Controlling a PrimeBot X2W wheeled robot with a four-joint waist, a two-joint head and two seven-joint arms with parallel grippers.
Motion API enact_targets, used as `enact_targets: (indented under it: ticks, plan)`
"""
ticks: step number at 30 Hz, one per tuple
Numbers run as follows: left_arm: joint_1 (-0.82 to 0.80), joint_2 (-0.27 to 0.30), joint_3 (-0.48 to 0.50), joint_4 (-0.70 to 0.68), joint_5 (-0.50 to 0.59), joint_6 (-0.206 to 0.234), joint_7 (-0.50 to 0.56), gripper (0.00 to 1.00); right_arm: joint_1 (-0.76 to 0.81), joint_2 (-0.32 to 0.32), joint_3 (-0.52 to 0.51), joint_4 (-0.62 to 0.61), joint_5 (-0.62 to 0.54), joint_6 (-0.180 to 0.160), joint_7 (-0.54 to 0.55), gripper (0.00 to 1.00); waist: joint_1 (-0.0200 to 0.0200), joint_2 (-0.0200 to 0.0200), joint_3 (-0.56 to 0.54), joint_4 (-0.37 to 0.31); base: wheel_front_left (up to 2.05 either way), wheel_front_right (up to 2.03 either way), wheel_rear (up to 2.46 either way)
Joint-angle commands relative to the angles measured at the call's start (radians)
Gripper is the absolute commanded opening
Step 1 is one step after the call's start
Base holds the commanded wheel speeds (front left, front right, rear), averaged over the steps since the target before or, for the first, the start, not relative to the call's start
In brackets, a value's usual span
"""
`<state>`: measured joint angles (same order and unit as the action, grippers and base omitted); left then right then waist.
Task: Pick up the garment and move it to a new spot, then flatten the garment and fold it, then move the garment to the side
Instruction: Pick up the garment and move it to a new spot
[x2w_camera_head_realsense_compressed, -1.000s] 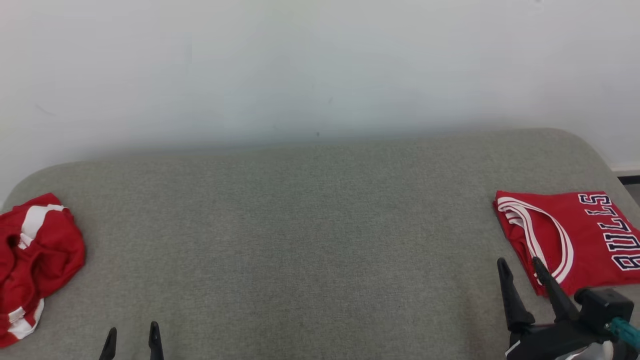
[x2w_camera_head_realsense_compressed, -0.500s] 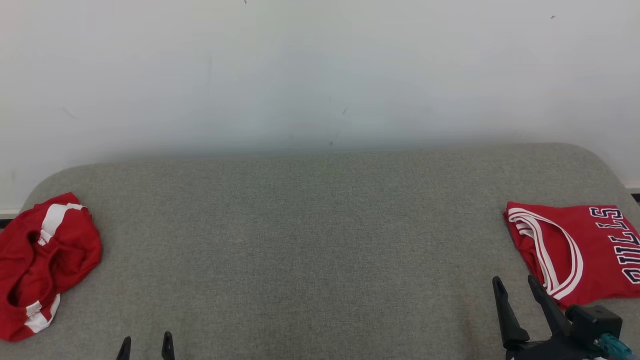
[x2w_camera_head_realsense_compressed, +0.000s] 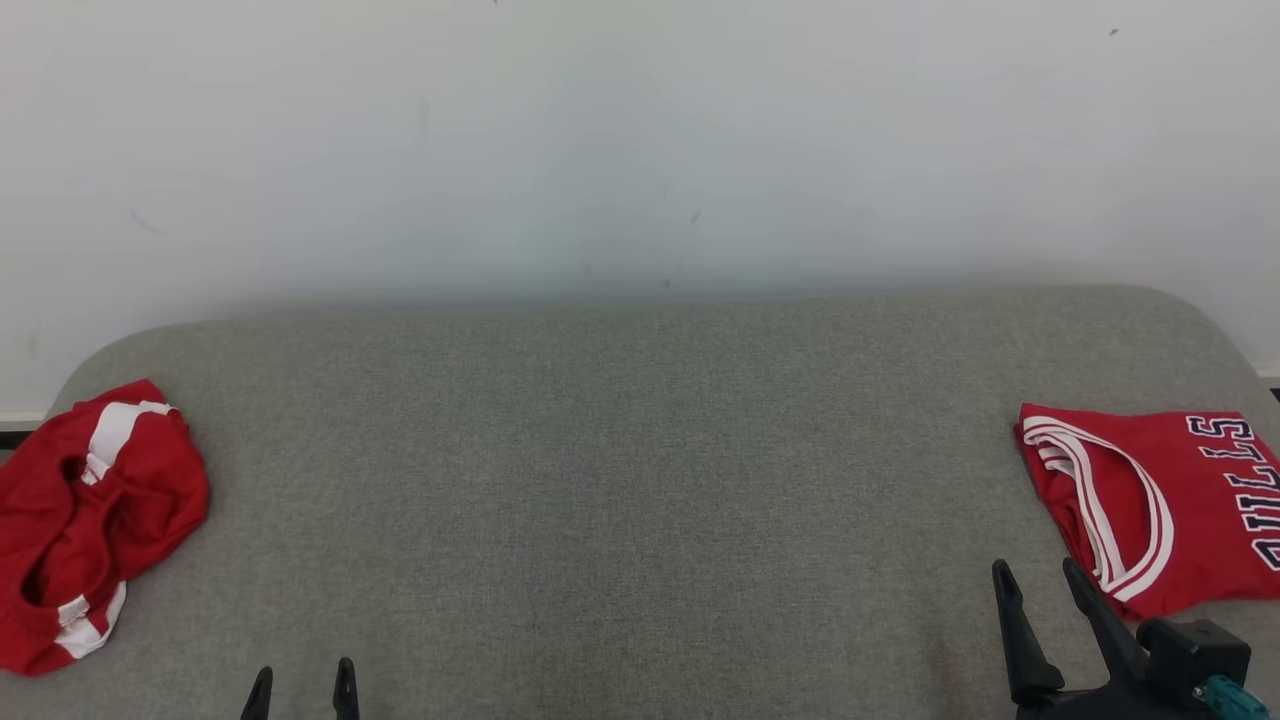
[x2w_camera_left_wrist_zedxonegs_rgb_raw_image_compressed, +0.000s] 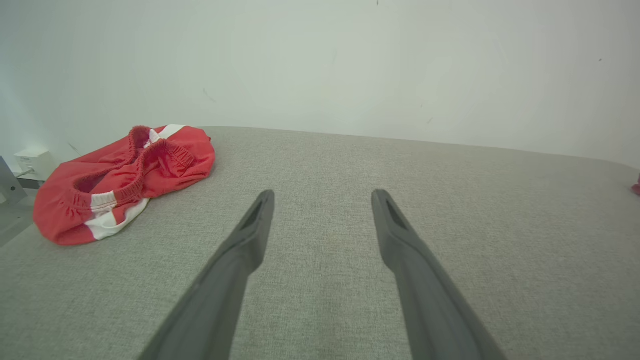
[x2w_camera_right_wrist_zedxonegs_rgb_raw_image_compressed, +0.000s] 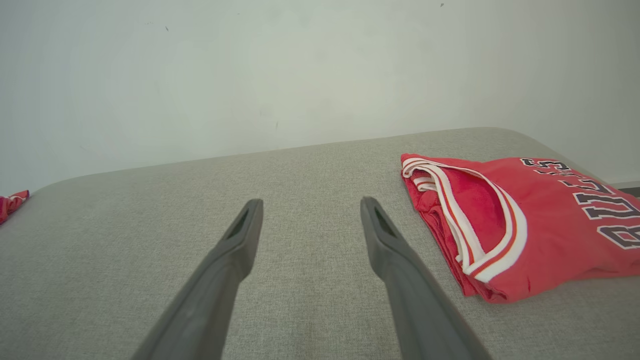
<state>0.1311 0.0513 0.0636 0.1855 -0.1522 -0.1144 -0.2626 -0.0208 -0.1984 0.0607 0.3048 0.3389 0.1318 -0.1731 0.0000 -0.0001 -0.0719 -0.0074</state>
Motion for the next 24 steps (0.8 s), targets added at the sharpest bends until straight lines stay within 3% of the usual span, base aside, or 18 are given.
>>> enact_targets:
  ticks: [1, 10, 24]
  plan:
    - [-0.01, -0.001, -0.001, 0.003, 0.009, -0.002, -0.003, 1.0, 0.006, 0.003, -0.005, -0.004, -0.009, -0.002, -0.002, 1.0, 0.0, 0.0001, 0.001, 0.008, 0.0, 0.0, 0.0]
    - [-0.009, 0.001, 0.013, -0.003, 0.017, -0.007, -0.003, 1.0, -0.013, 0.016, 0.011, -0.017, 0.0, -0.002, -0.003, 1.0, 0.0, 0.0001, -0.002, 0.104, 0.0, 0.0, 0.0]
    - [0.042, 0.031, 0.062, -0.007, 0.011, -0.016, -0.003, 1.0, -0.005, 0.041, 0.048, 0.021, 0.009, -0.002, -0.041, 1.0, 0.0, 0.0001, -0.028, 0.342, 0.0, 0.0, 0.0]
